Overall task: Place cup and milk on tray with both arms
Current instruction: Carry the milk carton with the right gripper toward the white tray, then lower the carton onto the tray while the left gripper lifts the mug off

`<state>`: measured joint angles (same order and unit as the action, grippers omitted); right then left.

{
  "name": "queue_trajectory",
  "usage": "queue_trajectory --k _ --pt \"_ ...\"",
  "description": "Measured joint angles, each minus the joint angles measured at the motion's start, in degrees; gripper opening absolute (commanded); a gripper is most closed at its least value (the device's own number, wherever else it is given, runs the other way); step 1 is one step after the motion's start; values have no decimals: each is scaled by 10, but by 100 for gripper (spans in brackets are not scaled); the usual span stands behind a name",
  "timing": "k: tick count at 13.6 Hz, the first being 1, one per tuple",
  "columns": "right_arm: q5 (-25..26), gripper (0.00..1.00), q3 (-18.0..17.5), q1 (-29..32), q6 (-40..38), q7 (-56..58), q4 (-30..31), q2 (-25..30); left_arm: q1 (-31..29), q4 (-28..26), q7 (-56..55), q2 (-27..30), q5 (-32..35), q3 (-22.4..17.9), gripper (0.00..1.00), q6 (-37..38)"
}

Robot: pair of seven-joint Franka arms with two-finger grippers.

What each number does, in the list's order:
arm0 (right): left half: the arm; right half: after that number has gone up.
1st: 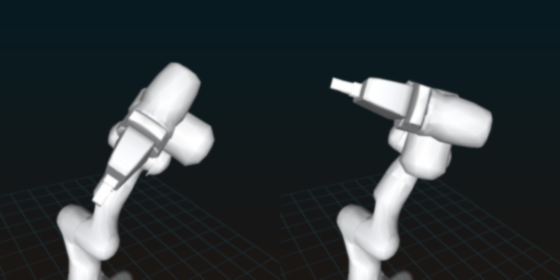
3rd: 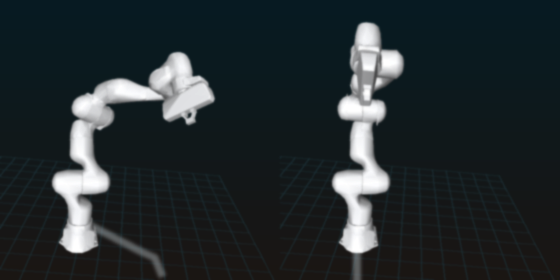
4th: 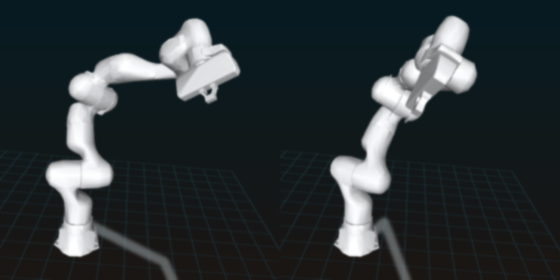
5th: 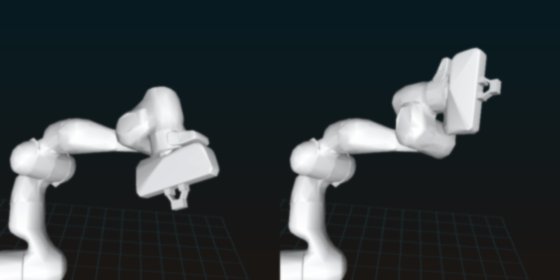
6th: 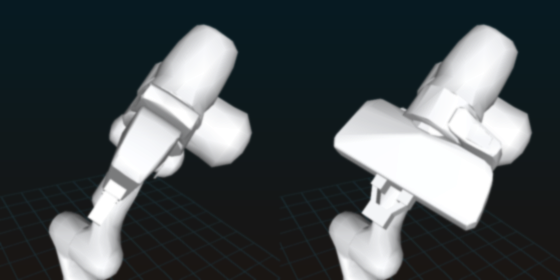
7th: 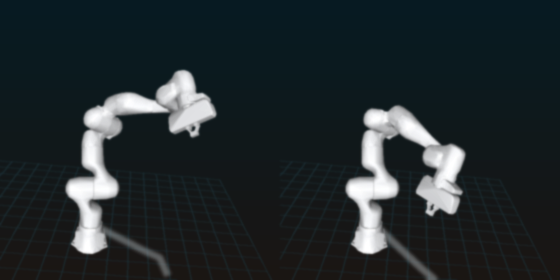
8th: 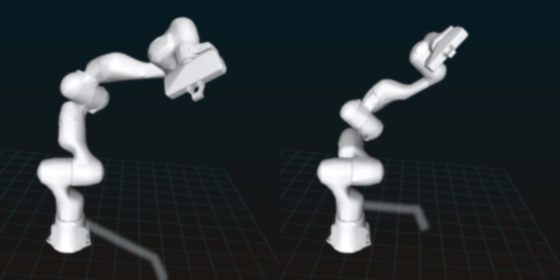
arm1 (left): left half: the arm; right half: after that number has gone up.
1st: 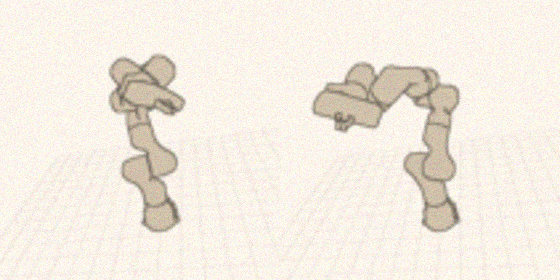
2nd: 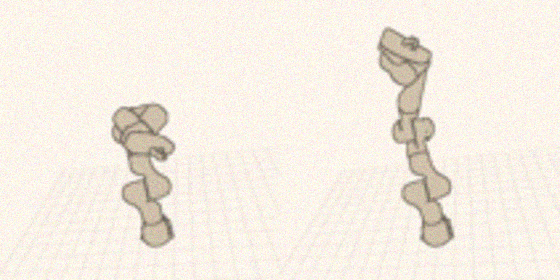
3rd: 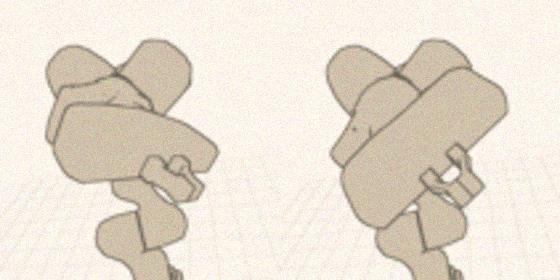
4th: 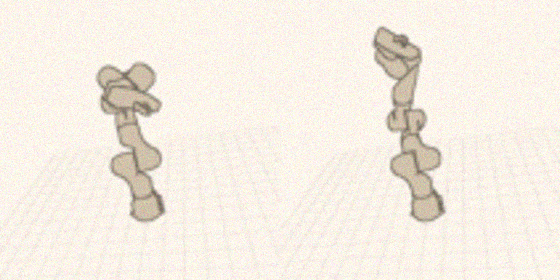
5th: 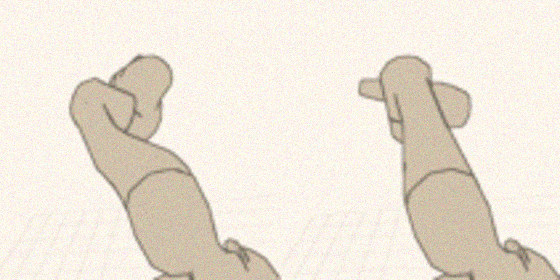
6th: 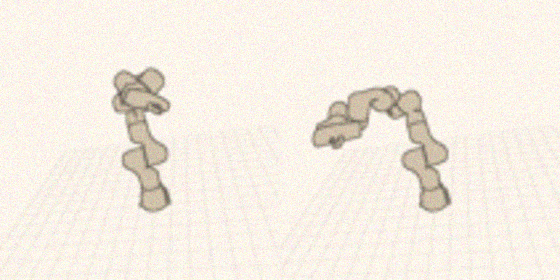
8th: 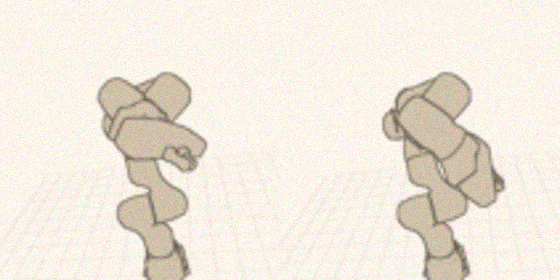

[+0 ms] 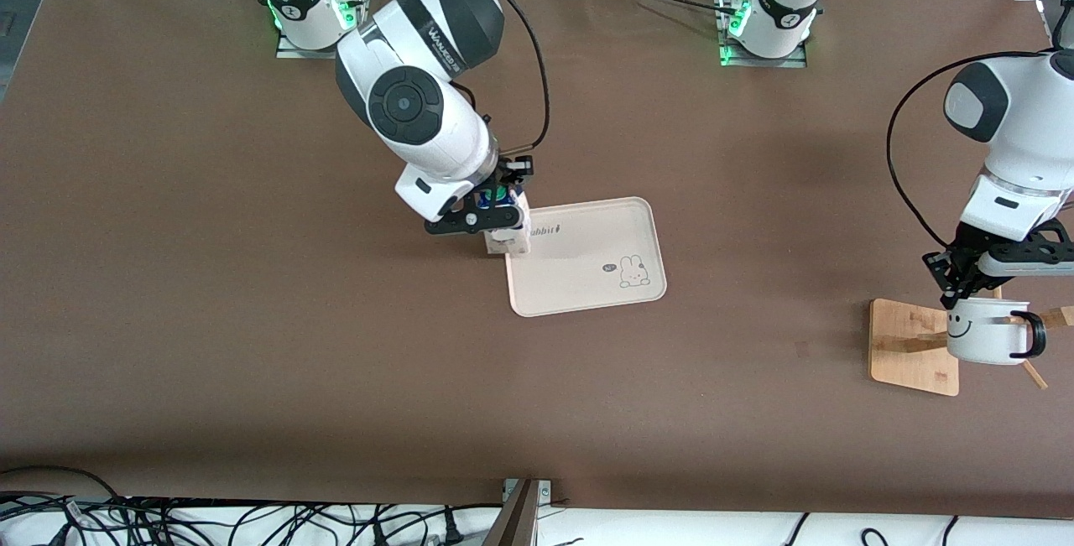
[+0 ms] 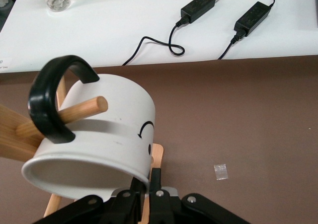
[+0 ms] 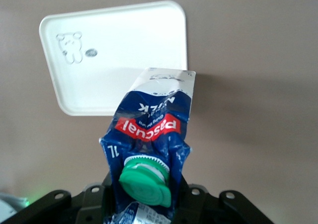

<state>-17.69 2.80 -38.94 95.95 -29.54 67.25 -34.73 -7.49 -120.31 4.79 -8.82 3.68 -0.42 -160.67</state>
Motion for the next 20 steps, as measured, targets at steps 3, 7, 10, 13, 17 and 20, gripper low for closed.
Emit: queue_trajectory --k 3,7,10,13,17,20 --pt "-18 45 0 -12 0 -2 -7 -26 5 2 0 2 0 0 0 0" --pt "-25 45 0 -14 0 -1 -37 -53 23 3 -1 10 0 1 0 1" --pt "-25 45 0 -14 3 18 -41 -56 42 3 -1 23 0 4 0 17" --pt "-25 45 5 -18 7 44 -48 -67 66 4 -1 51 0 5 0 72" --pt "-25 45 29 -26 9 68 -52 -82 101 20 -1 75 0 7 0 225" --pt "-26 45 48 -41 26 74 -52 -96 128 47 -2 75 0 9 0 307"
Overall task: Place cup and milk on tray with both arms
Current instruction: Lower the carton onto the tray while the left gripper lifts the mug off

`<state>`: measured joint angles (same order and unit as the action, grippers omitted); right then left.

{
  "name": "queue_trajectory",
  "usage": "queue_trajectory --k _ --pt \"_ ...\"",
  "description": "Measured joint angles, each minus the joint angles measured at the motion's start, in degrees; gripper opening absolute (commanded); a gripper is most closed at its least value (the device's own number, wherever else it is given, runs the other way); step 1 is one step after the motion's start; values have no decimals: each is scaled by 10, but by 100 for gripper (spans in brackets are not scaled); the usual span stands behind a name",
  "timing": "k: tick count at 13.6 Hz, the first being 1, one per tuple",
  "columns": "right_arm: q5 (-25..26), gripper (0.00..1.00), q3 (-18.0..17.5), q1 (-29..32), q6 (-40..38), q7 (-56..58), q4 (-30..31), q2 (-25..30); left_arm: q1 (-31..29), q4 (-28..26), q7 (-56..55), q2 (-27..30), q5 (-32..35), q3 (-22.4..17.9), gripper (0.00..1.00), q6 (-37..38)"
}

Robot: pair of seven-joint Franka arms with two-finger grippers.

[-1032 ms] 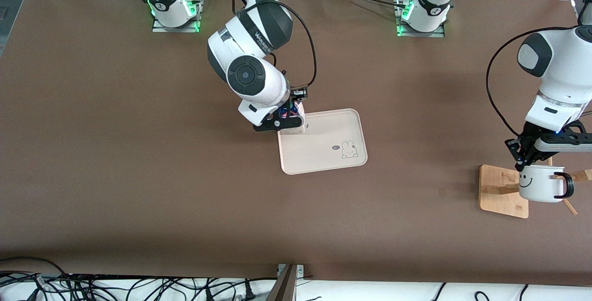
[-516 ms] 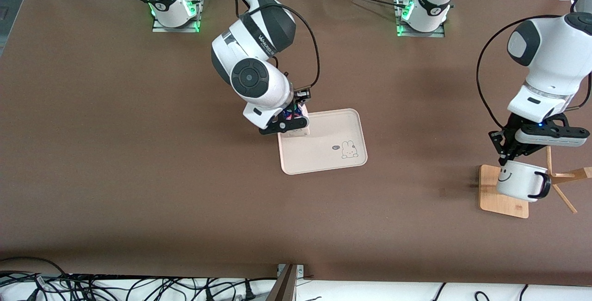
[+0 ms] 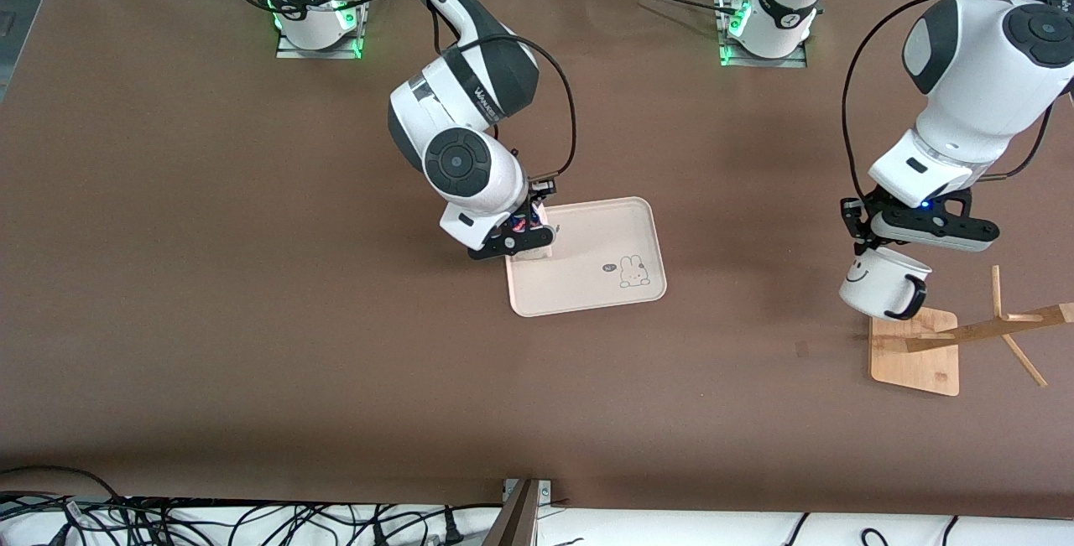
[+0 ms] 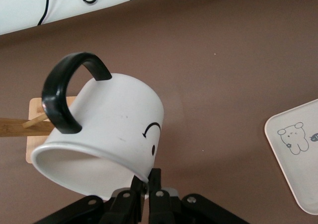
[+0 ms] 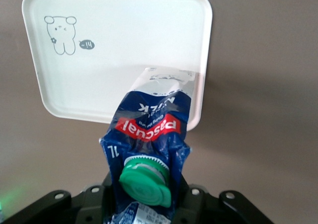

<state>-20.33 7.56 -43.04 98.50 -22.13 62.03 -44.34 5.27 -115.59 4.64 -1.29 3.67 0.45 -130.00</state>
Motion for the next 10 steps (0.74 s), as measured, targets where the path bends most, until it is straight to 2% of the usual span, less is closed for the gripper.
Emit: queue_trajectory --k 4,5,7,10 --pt "-15 45 5 -9 35 0 0 -12 32 35 -9 -7 0 1 0 120" --pt "-15 48 5 -9 36 1 0 -12 42 52 -25 -13 0 2 0 155" --pt "-15 100 9 -10 36 5 0 -13 61 90 -59 -31 -12 2 0 222" --pt "-16 100 20 -10 36 7 0 -13 76 152 -78 -73 -39 3 0 294"
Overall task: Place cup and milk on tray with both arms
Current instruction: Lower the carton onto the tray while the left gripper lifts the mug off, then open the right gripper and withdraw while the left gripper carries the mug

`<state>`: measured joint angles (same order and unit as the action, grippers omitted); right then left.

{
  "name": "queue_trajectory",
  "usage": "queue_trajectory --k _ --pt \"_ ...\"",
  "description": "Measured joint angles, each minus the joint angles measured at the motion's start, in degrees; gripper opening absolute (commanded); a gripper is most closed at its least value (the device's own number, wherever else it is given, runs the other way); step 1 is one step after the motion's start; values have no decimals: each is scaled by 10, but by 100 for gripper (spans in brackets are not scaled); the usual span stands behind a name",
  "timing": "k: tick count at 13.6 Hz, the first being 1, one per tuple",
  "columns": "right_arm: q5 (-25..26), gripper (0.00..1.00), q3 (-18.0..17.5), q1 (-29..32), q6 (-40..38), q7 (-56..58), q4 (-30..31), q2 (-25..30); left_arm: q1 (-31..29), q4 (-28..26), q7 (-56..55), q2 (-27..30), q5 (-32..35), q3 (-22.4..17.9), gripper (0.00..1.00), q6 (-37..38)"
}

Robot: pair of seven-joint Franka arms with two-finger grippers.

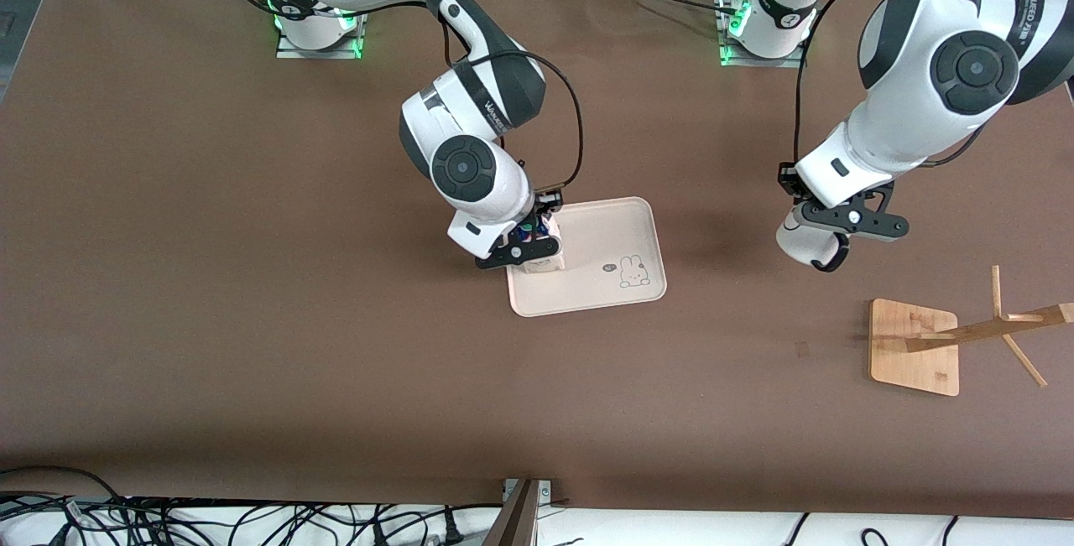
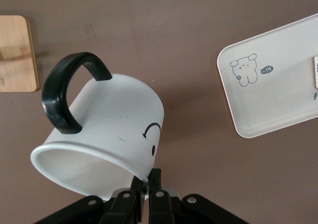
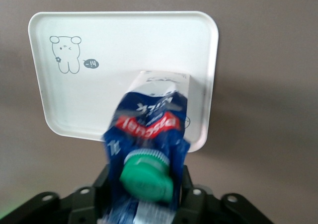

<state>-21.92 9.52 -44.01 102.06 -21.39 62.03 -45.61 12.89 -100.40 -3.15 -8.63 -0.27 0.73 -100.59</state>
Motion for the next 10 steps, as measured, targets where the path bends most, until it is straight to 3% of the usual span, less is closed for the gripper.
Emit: queue_trajectory --k 6,10 --pt "-1 100 7 -5 0 -3 -1 0 50 105 -76 -100 -22 1 0 112" --pt "-3 100 25 -10 -22 -35 -21 17 88 150 -132 -167 -27 1 0 120"
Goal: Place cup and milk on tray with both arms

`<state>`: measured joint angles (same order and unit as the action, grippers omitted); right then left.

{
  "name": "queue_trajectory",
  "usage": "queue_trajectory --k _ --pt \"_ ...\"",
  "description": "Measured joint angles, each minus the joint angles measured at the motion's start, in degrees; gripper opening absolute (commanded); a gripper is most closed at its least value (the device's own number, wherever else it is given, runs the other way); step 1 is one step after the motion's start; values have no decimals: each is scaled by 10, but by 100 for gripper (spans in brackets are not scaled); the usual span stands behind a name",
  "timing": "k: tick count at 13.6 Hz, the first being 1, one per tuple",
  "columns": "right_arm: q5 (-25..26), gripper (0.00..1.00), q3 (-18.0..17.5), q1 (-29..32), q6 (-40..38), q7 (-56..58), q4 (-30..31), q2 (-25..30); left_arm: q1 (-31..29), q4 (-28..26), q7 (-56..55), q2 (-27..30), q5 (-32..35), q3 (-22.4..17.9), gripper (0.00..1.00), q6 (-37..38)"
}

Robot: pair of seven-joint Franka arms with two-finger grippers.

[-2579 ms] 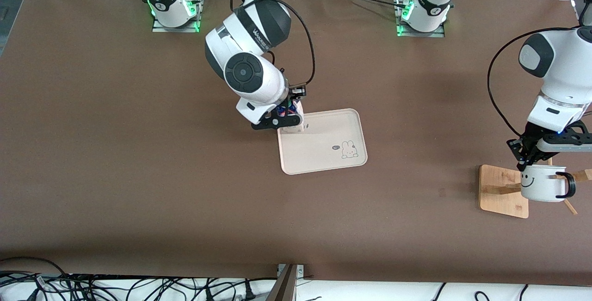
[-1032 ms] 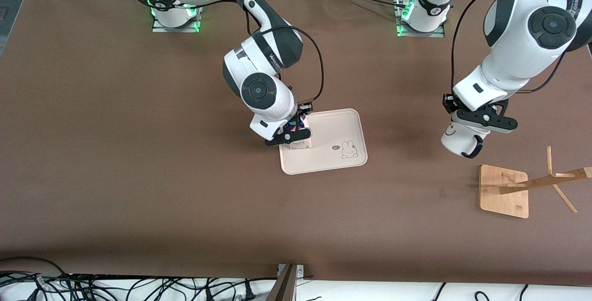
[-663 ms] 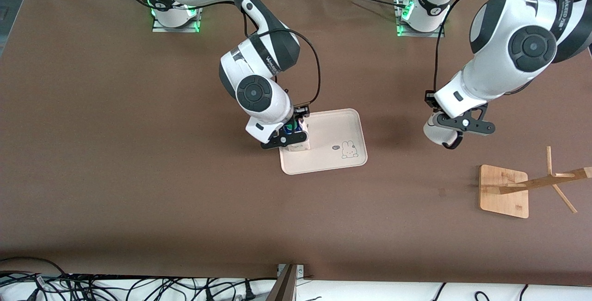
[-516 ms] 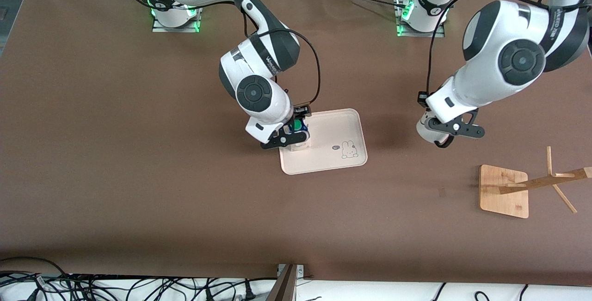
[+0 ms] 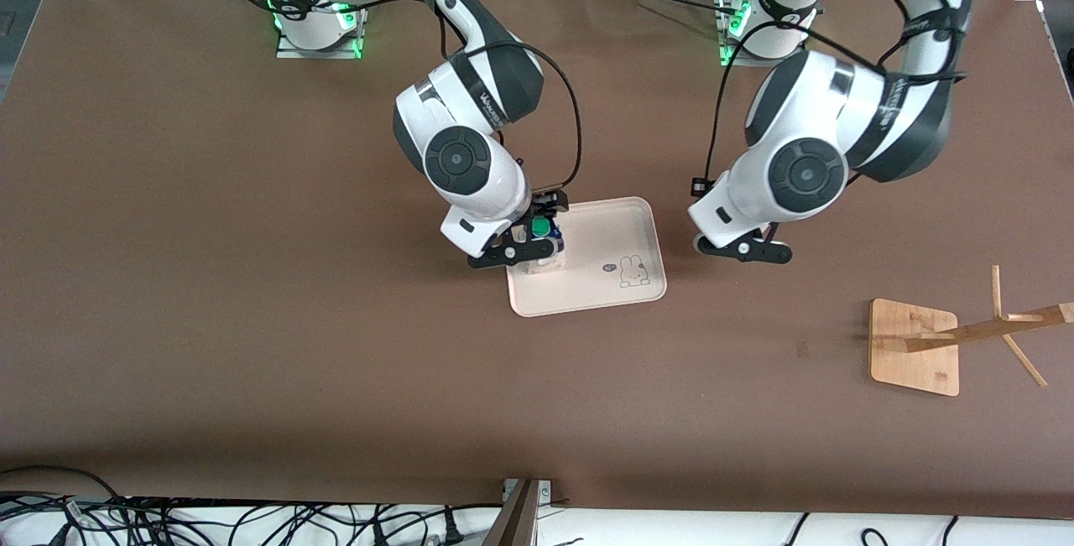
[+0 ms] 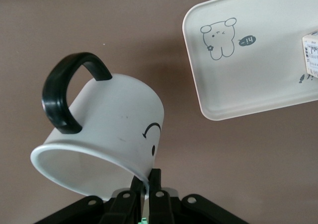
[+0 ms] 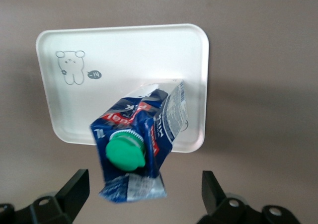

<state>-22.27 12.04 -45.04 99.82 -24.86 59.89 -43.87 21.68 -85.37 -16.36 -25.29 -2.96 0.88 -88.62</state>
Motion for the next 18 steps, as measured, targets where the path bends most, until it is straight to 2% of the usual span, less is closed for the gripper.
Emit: queue_trajectory --k 5,7,10,13,16,18 --pt "7 100 65 2 -115 -10 -10 96 18 57 -56 -69 -17 0 0 0" --pt "24 100 83 28 -141 -10 -10 144 29 76 -81 -89 -21 0 0 0" --pt "25 100 86 109 -155 -8 0 194 54 105 -99 -127 -28 1 0 0" --pt "24 100 86 171 -173 -1 27 213 71 133 -142 -165 -58 1 0 -1" --pt "35 100 86 224 -184 99 59 218 79 145 -155 -190 -71 1 0 -5" --pt "73 100 87 254 -183 200 67 218 83 147 -170 -199 -85 1 0 -12"
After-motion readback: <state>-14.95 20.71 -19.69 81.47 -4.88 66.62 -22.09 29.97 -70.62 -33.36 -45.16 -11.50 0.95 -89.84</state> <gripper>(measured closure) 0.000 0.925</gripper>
